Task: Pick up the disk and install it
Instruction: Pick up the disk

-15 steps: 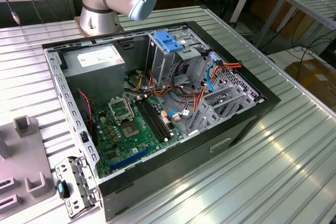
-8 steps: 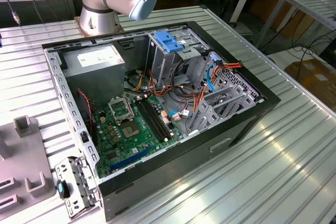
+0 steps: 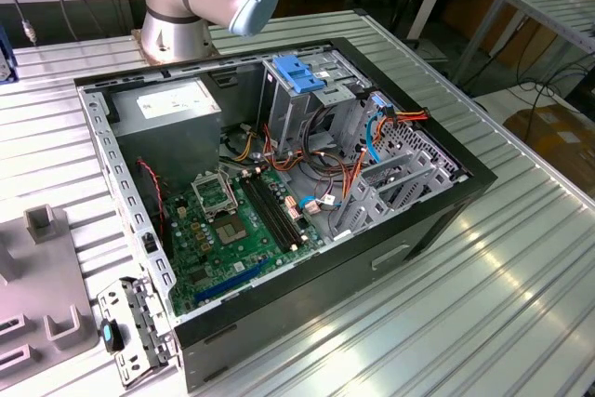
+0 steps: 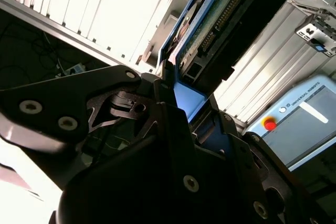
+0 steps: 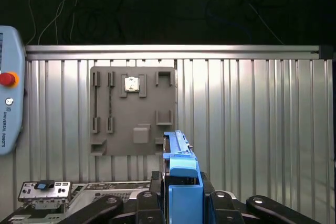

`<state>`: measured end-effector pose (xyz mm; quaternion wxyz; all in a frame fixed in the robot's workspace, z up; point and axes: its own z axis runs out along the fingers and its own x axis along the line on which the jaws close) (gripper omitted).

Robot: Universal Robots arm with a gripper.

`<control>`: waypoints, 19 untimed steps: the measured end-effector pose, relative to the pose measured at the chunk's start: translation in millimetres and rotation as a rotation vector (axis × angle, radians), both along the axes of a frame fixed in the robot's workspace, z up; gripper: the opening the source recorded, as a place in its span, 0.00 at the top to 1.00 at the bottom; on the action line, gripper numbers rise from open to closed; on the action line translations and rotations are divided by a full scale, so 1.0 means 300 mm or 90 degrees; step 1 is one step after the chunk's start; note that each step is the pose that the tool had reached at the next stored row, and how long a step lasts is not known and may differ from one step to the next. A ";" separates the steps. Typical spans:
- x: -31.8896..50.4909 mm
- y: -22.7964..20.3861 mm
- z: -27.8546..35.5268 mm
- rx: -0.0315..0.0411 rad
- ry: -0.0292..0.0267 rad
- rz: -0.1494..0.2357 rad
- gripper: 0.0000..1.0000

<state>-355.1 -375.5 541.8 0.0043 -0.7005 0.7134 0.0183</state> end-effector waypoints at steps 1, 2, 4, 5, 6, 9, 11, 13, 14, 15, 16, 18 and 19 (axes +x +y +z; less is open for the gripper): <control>0.004 0.000 0.000 0.0000 0.0000 0.000 0.63; 0.013 0.000 0.000 0.0000 0.0000 0.000 0.63; 0.029 0.000 0.000 0.0000 0.0000 0.000 0.63; 0.036 0.000 0.000 0.0000 0.0000 0.000 0.63; 0.040 0.000 0.000 0.0000 0.0001 0.000 0.63; 0.058 0.000 0.000 0.0000 0.0000 0.000 0.63; 0.067 -0.001 0.000 0.0000 0.0000 0.000 0.63; 0.076 -0.001 0.000 0.0000 0.0000 0.000 0.63; 0.080 -0.001 0.000 0.0000 0.0000 0.000 0.63; 0.084 -0.002 0.000 0.0000 0.0000 0.000 0.63; 0.088 -0.002 0.000 0.0000 0.0000 0.000 0.63; 0.096 -0.002 0.000 0.0000 0.0000 0.000 0.63; 0.100 -0.003 0.000 0.0000 0.0000 0.000 0.63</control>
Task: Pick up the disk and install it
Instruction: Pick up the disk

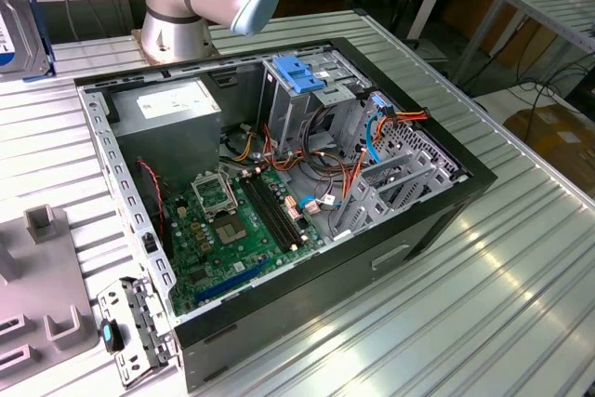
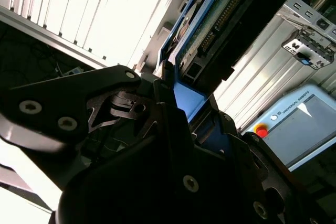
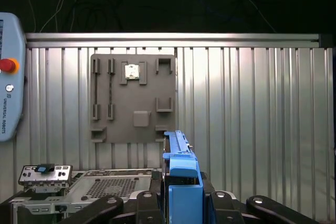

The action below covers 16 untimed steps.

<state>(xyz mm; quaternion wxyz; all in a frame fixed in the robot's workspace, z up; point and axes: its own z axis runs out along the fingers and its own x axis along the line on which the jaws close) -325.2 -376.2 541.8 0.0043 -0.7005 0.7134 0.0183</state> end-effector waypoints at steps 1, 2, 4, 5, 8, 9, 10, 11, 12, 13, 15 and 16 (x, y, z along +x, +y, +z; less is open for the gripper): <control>0.004 0.000 0.000 0.0000 0.0000 0.000 0.63; 0.009 0.000 0.000 0.0000 0.0000 0.000 0.63; 0.014 -0.001 0.000 0.0000 0.0000 0.000 0.63; 0.016 -0.001 0.000 0.0000 0.0000 0.000 0.63; 0.024 -0.001 0.000 0.0000 0.0000 0.000 0.63; 0.026 -0.001 0.000 0.0000 0.0000 0.000 0.63; 0.029 -0.001 0.000 0.0000 0.0000 0.000 0.63; 0.031 -0.001 0.000 0.0000 0.0000 0.000 0.63; 0.033 -0.001 0.000 0.0000 0.0000 0.000 0.63; 0.037 -0.001 0.000 0.0000 0.0000 0.000 0.63; 0.044 -0.001 0.000 0.0000 0.0000 0.000 0.63; 0.050 -0.001 0.000 0.0000 0.0000 0.000 0.63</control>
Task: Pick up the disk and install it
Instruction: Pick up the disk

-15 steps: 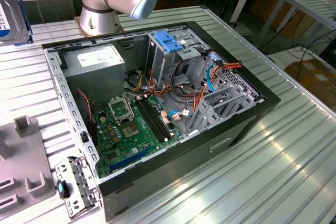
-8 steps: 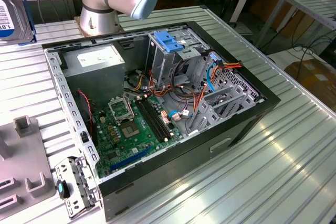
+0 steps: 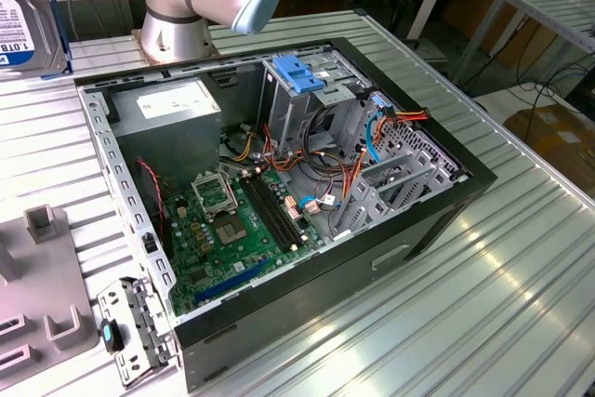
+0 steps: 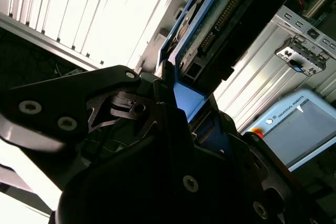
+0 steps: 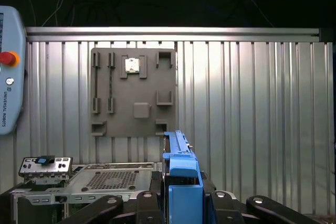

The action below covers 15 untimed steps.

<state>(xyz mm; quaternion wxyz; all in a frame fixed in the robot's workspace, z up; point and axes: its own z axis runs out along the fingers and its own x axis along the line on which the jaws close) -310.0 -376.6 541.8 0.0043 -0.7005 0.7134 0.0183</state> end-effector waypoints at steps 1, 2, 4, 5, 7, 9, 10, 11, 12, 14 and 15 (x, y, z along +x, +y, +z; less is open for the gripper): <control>0.007 0.000 0.000 0.0000 -0.0001 0.000 0.63; 0.011 0.000 0.000 0.0000 0.0000 0.000 0.63; 0.021 0.000 0.000 0.0000 0.0000 0.000 0.63; 0.024 0.000 0.000 0.0000 0.0000 0.000 0.63; 0.031 0.000 0.000 0.0000 0.0000 0.000 0.63; 0.038 -0.001 0.000 0.0000 0.0000 0.000 0.63; 0.043 -0.001 0.000 0.0000 0.0000 0.000 0.63; 0.047 -0.001 0.000 0.0000 0.0000 0.000 0.63; 0.052 -0.001 0.000 0.0000 0.0000 0.000 0.63; 0.064 -0.001 0.000 0.0000 0.0000 0.000 0.63; 0.068 -0.001 0.000 0.0000 0.0000 0.000 0.63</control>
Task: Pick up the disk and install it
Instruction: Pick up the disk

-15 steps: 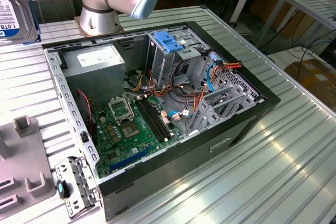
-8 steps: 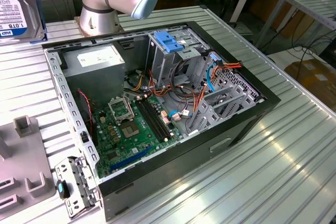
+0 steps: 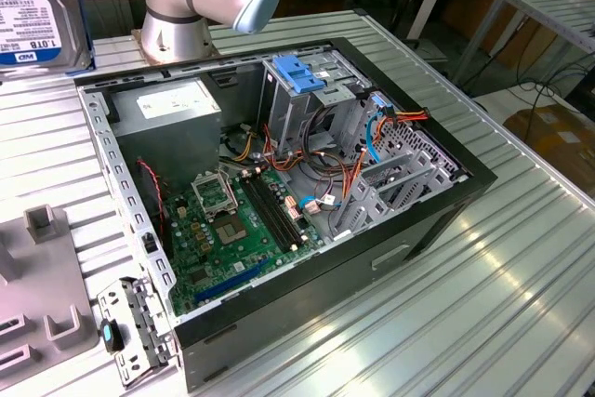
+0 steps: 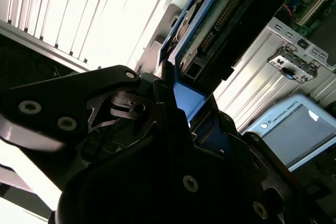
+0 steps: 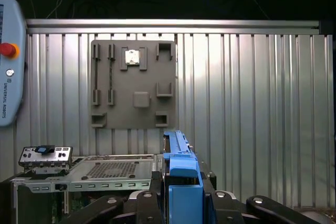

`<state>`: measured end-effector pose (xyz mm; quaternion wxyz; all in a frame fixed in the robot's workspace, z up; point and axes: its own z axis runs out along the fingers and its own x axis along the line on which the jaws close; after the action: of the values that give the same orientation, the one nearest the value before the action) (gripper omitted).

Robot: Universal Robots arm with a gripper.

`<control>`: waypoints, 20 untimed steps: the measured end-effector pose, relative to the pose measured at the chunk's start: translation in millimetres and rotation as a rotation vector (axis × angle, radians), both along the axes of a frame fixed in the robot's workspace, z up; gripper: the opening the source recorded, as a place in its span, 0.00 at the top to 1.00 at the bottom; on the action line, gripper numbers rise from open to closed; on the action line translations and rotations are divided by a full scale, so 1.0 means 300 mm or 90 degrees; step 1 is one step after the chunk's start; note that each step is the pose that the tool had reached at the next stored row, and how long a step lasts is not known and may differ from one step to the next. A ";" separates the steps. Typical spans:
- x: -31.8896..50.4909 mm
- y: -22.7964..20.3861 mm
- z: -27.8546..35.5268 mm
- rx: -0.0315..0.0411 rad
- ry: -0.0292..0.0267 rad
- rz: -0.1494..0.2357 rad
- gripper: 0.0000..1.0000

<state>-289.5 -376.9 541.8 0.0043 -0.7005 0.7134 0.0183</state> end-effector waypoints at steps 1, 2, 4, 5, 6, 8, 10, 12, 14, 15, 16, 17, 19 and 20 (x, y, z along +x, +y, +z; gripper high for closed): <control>0.004 0.000 0.000 0.0000 0.0000 0.000 0.63; 0.007 0.000 0.000 0.0000 0.0000 0.000 0.63; 0.016 0.000 0.000 0.0000 0.0000 0.000 0.63; 0.018 0.000 0.000 0.0000 0.0000 0.000 0.63; 0.023 0.000 0.000 0.0000 0.0000 0.000 0.63; 0.033 0.000 0.000 0.0000 0.0000 0.000 0.63; 0.045 0.000 0.000 -0.0001 -0.0001 0.000 0.63; 0.058 0.000 0.000 0.0000 0.0000 0.000 0.63; 0.069 0.000 0.000 0.0000 0.0000 0.000 0.63; 0.076 0.000 0.000 0.0000 0.0000 0.000 0.63; 0.083 0.000 0.000 0.0000 0.0000 0.000 0.63; 0.089 0.000 0.000 0.0000 0.0000 0.000 0.63; 0.103 0.000 0.000 0.0000 0.0000 0.000 0.63; 0.109 0.000 0.000 0.0000 0.0001 0.000 0.63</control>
<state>-256.9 -376.9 541.9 0.0043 -0.7005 0.7134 0.0184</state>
